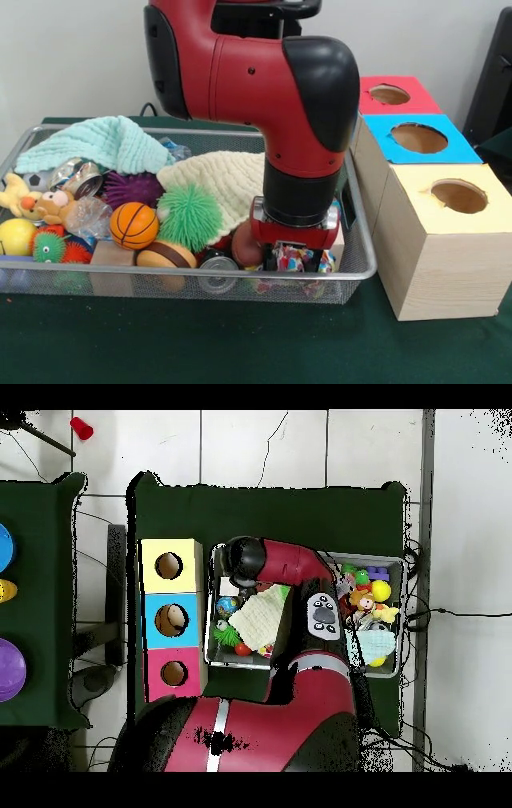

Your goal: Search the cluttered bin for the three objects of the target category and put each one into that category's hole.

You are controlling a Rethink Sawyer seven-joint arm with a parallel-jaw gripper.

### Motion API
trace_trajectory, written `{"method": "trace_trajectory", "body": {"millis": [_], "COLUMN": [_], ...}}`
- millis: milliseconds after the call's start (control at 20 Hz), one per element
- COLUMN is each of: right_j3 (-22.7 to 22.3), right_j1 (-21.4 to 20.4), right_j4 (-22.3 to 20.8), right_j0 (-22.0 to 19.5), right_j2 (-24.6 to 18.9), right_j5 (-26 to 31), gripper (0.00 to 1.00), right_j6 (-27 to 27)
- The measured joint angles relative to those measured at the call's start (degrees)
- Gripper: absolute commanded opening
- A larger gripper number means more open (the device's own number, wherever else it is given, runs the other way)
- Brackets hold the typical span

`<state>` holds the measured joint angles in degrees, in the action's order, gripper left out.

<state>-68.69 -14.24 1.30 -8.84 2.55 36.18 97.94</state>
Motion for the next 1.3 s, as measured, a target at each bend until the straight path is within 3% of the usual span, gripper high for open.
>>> {"method": "trace_trajectory", "body": {"millis": [50,700,1300], "right_j3": [0.0,1.3,2.0], "right_j1": [0.1,0.0,-7.9], "right_j4": [0.3,0.4,0.4], "right_j0": [0.0,1.6,3.9], "right_j2": [0.0,2.0,4.1], "right_j5": [0.0,0.0,7.4], "gripper": [0.00,0.00,0.00], "right_j6": [0.0,0.0,0.0]}}
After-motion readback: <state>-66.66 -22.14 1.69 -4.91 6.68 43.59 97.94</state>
